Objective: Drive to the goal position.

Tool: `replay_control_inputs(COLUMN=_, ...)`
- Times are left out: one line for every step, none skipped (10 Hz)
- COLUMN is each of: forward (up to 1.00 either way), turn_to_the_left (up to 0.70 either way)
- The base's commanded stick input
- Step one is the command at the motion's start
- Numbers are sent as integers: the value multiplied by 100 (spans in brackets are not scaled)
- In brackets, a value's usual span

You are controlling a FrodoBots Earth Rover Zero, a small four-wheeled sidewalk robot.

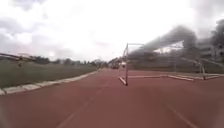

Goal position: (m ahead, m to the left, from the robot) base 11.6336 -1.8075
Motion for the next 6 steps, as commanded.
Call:
replay_control_inputs(forward=70, turn_to_the_left=0)
replay_control_inputs(forward=70, turn_to_the_left=0)
replay_control_inputs(forward=70, turn_to_the_left=0)
replay_control_inputs(forward=70, turn_to_the_left=0)
replay_control_inputs(forward=70, turn_to_the_left=0)
replay_control_inputs(forward=70, turn_to_the_left=0)
